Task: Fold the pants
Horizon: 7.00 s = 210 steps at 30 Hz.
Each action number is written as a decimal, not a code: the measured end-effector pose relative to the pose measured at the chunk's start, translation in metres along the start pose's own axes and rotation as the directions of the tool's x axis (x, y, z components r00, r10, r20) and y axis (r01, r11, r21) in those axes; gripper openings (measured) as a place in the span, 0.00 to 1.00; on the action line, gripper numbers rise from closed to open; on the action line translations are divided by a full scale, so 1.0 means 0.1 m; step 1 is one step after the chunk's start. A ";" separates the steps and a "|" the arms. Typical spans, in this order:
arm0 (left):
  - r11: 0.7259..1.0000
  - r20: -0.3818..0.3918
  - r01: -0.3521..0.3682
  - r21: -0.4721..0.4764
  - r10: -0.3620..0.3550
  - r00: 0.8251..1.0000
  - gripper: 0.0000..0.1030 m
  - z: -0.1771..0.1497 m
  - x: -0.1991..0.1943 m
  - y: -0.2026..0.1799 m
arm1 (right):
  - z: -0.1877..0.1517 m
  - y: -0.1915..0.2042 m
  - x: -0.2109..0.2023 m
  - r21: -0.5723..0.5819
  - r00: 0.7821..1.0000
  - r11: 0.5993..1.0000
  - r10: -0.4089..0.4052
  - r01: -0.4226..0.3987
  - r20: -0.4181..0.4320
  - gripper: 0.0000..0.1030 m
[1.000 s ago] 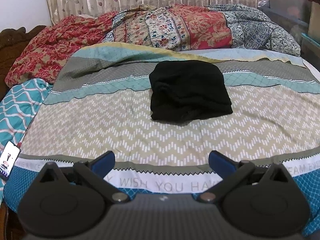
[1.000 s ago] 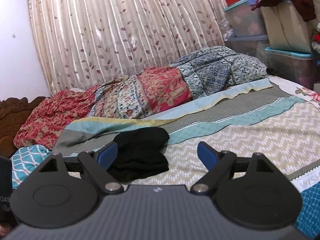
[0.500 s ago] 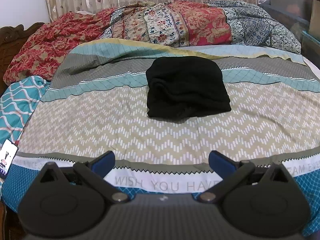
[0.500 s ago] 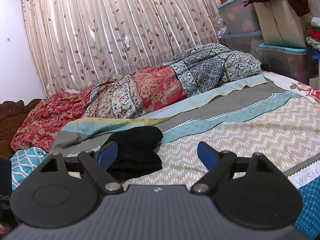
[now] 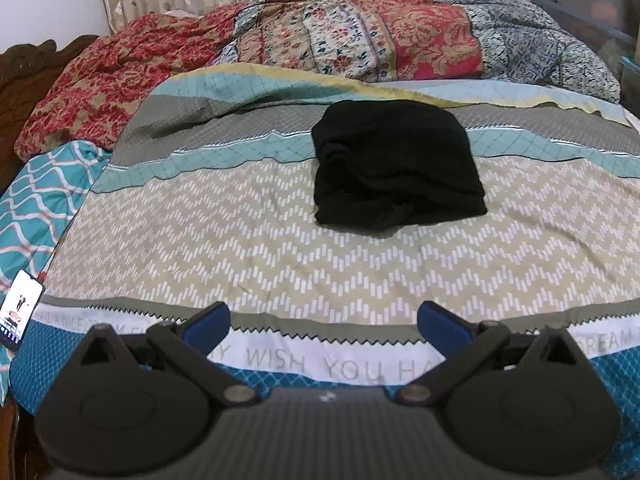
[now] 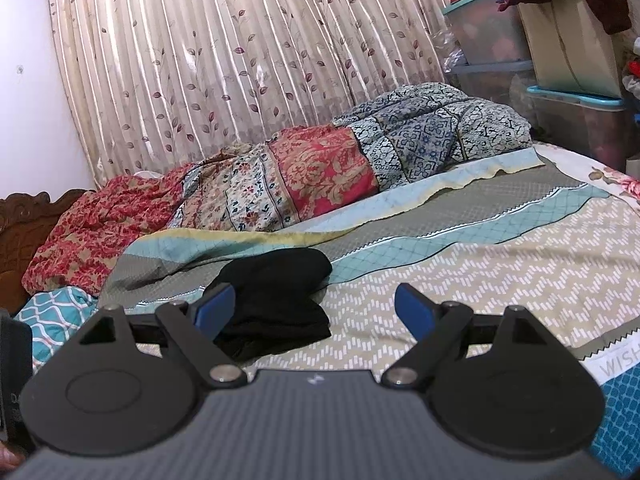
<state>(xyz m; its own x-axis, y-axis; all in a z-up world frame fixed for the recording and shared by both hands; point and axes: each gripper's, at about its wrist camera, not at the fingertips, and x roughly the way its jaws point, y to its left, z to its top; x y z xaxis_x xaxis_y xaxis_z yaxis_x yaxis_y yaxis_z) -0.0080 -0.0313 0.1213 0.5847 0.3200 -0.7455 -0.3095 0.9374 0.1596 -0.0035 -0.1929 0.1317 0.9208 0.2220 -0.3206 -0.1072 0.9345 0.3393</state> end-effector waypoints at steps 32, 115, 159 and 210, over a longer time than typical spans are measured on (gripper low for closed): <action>0.995 -0.045 -0.071 -0.067 0.068 0.997 1.00 -0.02 0.28 0.43 | -0.03 0.38 0.25 -0.061 0.997 0.997 0.044 -0.048 -0.065 0.86; 0.999 -0.077 -0.038 0.017 0.039 0.996 1.00 -0.04 0.33 0.22 | -0.20 0.21 0.28 0.012 0.994 1.000 0.023 -0.022 -0.109 0.86; 0.999 -0.089 -0.028 0.030 0.031 0.996 1.00 -0.06 0.32 0.19 | -0.15 0.19 0.26 0.029 0.995 0.999 0.021 -0.019 -0.099 0.86; 0.995 -0.046 -0.008 0.098 0.013 0.999 1.00 0.26 0.39 -0.02 | -0.10 -0.09 0.28 0.085 0.996 0.995 -0.036 0.043 -0.079 0.86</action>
<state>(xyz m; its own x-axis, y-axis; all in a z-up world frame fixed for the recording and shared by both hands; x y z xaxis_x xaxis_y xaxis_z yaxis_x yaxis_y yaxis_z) 0.0349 -0.0171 0.1084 0.5456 0.3250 -0.7724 -0.2388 0.9438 0.2285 0.0201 -0.1924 0.1110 0.8917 0.2093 -0.4014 -0.0351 0.9160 0.3996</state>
